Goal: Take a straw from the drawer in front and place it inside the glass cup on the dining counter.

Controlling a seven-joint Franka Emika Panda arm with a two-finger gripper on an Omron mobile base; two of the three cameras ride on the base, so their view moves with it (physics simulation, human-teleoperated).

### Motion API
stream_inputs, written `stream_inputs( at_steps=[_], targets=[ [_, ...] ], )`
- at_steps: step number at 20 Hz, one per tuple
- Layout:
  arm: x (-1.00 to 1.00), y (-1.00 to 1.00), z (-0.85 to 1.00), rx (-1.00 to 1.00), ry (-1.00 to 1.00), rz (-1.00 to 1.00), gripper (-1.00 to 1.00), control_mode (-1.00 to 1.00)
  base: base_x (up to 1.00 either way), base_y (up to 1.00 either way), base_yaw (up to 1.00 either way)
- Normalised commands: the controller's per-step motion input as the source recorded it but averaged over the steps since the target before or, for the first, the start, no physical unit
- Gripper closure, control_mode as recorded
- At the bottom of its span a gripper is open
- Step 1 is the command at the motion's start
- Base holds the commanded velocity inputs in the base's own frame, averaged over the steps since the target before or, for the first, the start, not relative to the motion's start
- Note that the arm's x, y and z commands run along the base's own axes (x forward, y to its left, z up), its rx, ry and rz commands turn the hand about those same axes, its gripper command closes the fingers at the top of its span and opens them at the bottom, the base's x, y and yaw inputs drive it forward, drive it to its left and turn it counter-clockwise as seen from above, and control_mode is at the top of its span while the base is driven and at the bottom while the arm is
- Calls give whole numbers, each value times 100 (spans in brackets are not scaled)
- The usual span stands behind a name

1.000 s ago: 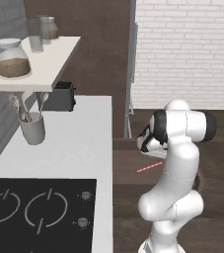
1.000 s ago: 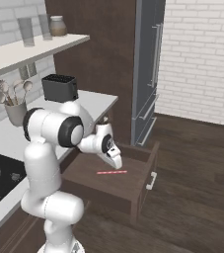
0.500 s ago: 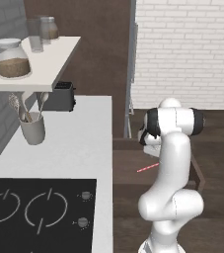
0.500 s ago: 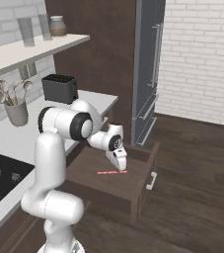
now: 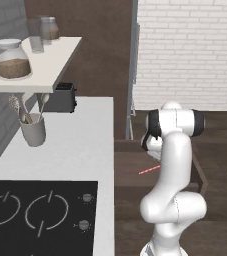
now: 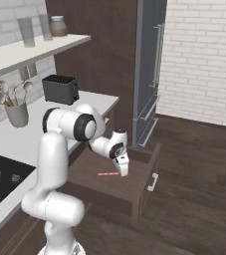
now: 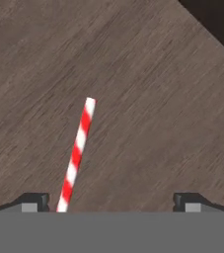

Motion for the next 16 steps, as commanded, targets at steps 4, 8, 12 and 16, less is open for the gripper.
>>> stream_inputs(
  at_steps=[4,8,12,16],
  targets=[
    [0,0,-24,0,-2,-8,-100,-100,0,0,0],
    [15,0,-10,0,4,-8,-100,-100,0,0,0],
    [35,0,0,0,10,-6,-100,-100,0,0,0],
    [34,0,0,0,11,-4,-100,-100,0,0,0]
  ],
)
